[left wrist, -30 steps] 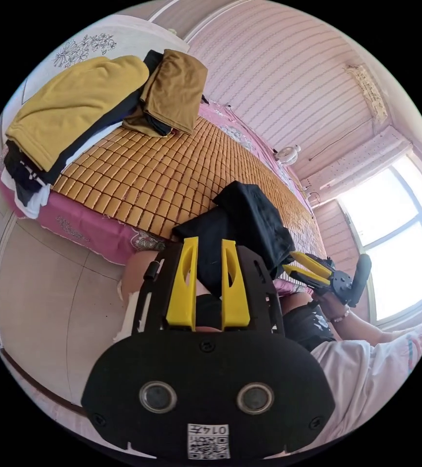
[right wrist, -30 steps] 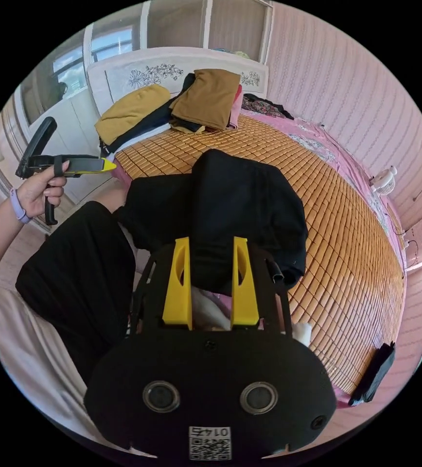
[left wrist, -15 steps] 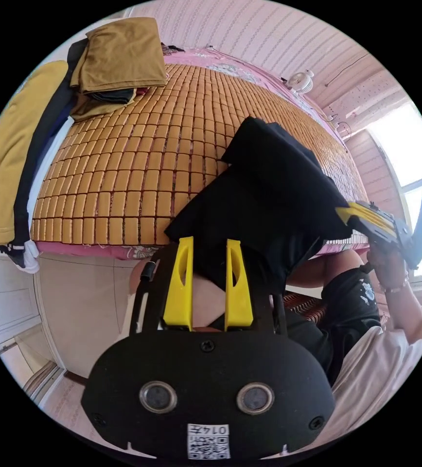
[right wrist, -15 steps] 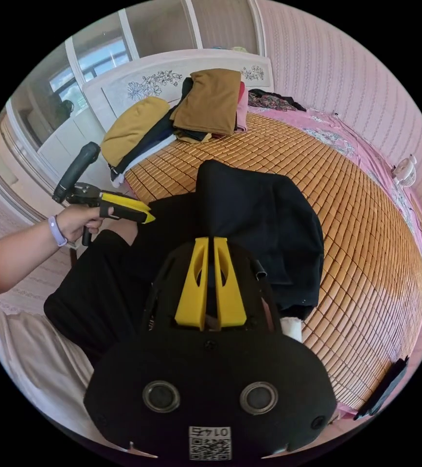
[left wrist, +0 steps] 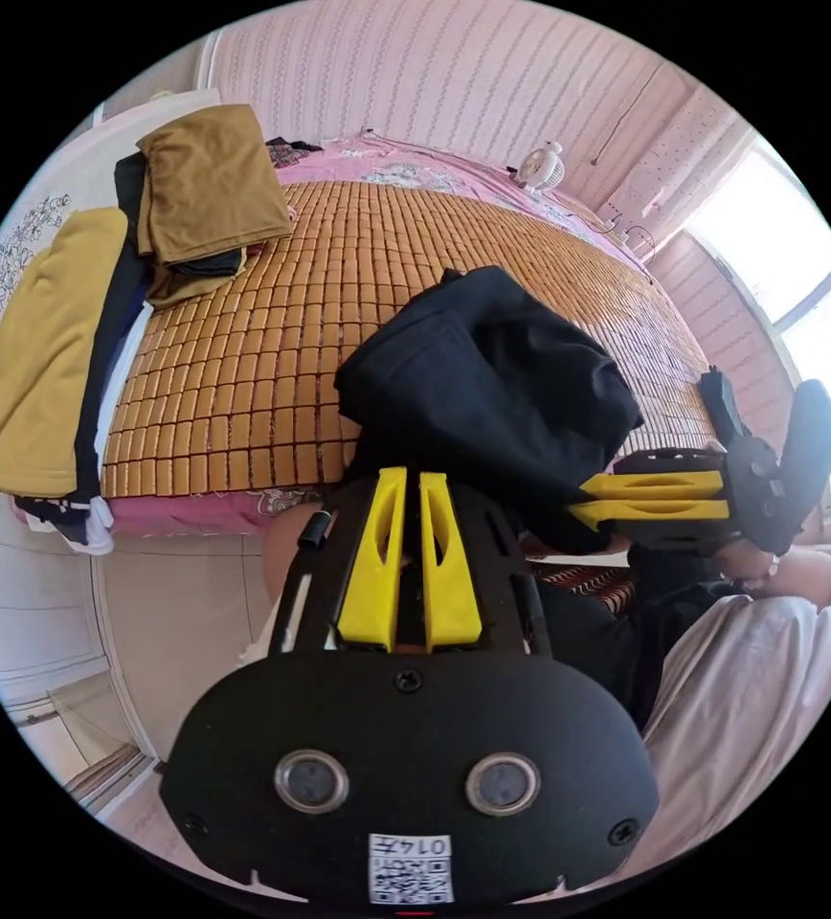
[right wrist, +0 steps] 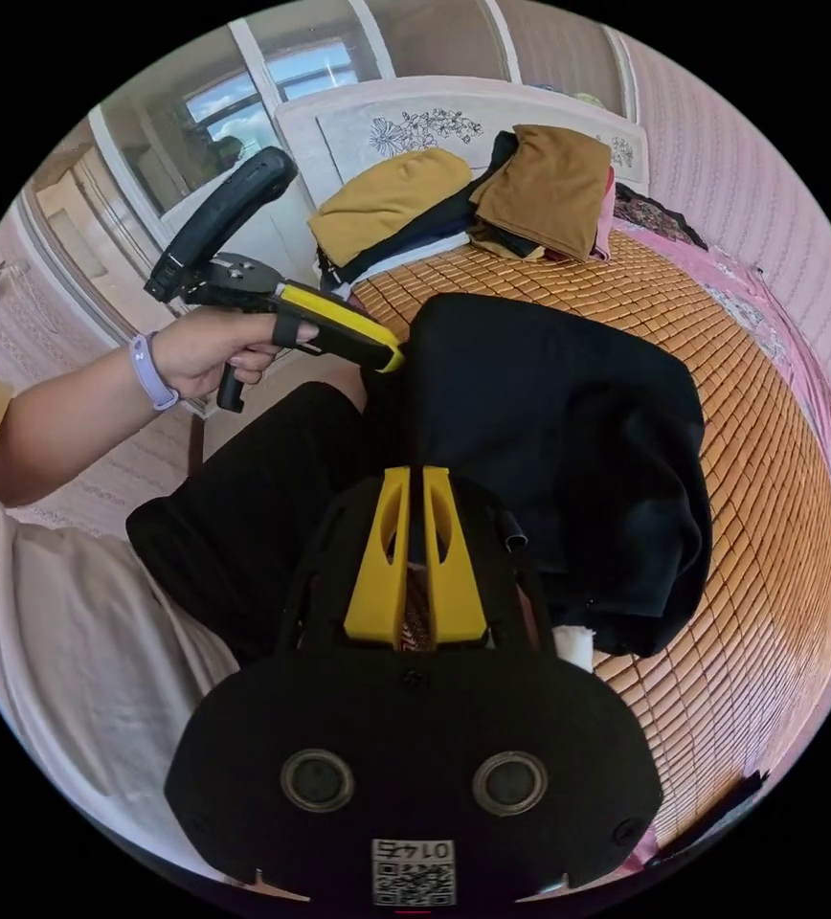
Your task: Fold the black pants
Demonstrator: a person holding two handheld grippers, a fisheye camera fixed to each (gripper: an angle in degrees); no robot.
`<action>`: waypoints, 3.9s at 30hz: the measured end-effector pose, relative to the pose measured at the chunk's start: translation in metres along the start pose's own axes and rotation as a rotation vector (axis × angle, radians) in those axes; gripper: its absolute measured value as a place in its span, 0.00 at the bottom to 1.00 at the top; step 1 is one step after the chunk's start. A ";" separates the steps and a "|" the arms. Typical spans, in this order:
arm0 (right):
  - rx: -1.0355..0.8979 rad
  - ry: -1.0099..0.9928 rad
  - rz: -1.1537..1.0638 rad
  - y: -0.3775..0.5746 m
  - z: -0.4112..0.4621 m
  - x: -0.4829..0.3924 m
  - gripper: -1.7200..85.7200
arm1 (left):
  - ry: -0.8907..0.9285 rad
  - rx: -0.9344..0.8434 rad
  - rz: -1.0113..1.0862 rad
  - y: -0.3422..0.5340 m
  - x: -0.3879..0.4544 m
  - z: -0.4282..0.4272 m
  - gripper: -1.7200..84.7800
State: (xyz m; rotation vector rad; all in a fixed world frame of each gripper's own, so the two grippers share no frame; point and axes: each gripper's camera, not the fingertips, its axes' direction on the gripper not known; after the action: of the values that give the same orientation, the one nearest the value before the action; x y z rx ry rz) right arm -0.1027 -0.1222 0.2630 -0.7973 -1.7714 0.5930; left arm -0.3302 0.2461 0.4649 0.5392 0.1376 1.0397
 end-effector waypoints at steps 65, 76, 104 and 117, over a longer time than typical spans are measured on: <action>0.740 0.357 1.019 0.429 -0.390 0.285 0.02 | -0.174 0.212 0.001 -0.137 -0.089 -0.178 0.02; 0.594 0.380 0.992 0.555 -0.334 0.185 0.11 | -0.009 0.172 -0.263 0.040 -0.161 -0.162 0.08; 0.539 0.372 1.181 0.550 -0.371 0.320 0.19 | 0.107 0.000 -0.298 -0.160 -0.210 -0.040 0.13; 0.651 0.018 1.404 0.512 -0.317 0.419 0.04 | -0.113 -0.192 -0.161 -0.221 -0.177 -0.008 0.12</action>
State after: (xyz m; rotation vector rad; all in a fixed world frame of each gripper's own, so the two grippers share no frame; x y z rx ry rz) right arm 0.2237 0.5351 0.2543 -1.4576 -0.6335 1.9069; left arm -0.2507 0.0129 0.3252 0.4043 -0.0187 0.8530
